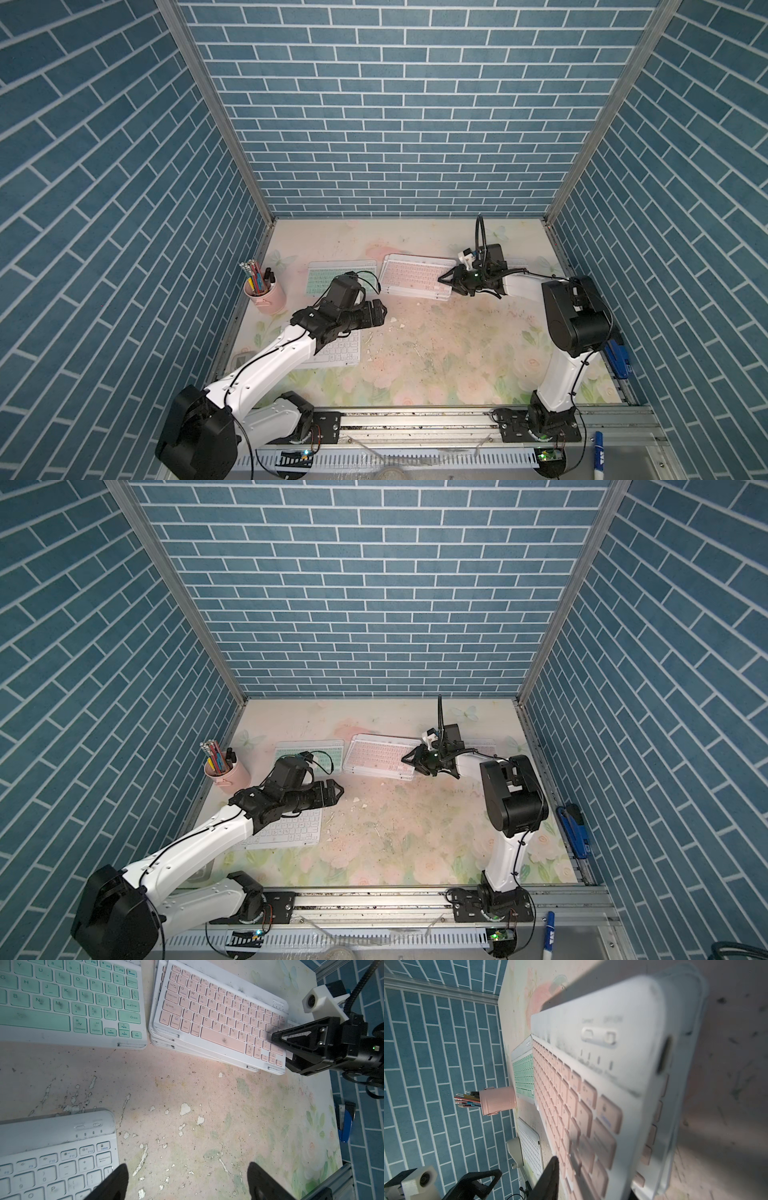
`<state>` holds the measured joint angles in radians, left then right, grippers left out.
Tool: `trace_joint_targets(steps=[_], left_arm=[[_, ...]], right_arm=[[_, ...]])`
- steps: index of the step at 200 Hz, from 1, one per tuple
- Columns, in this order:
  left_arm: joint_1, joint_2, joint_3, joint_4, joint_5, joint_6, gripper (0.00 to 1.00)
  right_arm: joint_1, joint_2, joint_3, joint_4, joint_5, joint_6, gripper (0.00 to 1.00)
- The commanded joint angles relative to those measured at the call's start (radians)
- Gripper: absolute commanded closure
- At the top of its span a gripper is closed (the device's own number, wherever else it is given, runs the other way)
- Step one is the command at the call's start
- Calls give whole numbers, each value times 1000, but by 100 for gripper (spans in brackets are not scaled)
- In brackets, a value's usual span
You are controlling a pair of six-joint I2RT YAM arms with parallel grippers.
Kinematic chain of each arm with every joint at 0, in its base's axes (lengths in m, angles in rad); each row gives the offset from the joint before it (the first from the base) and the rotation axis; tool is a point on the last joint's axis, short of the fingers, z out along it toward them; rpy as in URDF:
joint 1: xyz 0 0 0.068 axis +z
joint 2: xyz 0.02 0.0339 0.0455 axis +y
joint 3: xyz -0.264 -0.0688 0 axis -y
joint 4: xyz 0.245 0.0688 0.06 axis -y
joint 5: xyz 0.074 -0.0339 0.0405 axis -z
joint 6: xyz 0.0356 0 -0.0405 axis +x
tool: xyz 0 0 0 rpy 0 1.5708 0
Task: Stack the numeric keypads
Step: Place the numeric keypad at the numeric keypad.
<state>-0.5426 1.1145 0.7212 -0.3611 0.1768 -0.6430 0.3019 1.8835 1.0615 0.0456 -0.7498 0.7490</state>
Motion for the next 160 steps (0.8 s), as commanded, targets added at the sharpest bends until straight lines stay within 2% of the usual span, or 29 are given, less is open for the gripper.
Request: trace_joint_targets(steps=[1,53,106,160], left_arm=[[7,-11,-16,5,-6,-1,10],[6,-19,-20,1,-9,0,10],[7,-21,-20,4,-9,-4,10],[7,-30,-20,-2,-10,-3,10]], right_arm=[[-3,17,44,-68,28,-75,62],[-1,42,93,-145,50,-114,62],[-1,55,157,-309,158,-190,60],[-1,61,189,-366,209,-214,59]])
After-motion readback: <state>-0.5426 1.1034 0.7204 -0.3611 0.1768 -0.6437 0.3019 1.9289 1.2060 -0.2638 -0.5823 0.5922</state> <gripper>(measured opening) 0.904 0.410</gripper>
